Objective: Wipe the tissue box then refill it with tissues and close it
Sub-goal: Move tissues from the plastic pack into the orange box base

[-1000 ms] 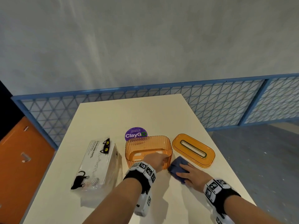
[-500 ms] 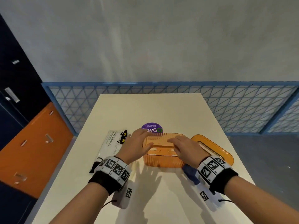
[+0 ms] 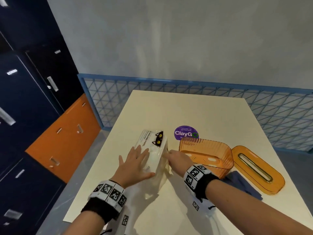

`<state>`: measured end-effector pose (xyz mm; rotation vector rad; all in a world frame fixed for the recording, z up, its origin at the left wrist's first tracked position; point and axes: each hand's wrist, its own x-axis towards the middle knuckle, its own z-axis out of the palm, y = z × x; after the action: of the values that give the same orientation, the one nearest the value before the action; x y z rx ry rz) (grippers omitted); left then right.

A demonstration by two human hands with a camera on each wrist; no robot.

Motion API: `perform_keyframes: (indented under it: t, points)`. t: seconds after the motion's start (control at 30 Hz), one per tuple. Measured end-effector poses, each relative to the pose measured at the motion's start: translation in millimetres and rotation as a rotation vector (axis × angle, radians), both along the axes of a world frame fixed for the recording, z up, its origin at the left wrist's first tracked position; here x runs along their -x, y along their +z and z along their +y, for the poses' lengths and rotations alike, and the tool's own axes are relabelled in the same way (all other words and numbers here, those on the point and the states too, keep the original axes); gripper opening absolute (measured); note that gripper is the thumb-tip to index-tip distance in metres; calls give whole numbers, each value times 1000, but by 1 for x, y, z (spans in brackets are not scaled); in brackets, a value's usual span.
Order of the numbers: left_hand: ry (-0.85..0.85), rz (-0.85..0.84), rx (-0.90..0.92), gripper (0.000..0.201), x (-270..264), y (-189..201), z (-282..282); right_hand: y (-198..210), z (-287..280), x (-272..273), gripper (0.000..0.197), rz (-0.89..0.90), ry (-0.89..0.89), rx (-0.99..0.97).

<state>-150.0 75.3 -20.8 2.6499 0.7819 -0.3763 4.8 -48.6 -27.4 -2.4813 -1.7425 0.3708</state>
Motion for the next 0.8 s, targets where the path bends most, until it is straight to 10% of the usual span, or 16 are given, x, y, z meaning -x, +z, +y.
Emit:
perform_keyframes:
  t: [0.17,0.4,0.57,0.8]
  points:
    - [-40,-93,-10,44,-26,11,5,-9,10,-2,34,-45,-21,57]
    - [385,-635,125,27,-9,19,30,-21,15,-4,21,-90,-23,44]
    - [816,-936,598,29,10,30,39,-23,17,-7,21,-69,-33,33]
    - [1357,-875,1427,26,32,5,73,-24,18,-5,23,-71,-73,53]
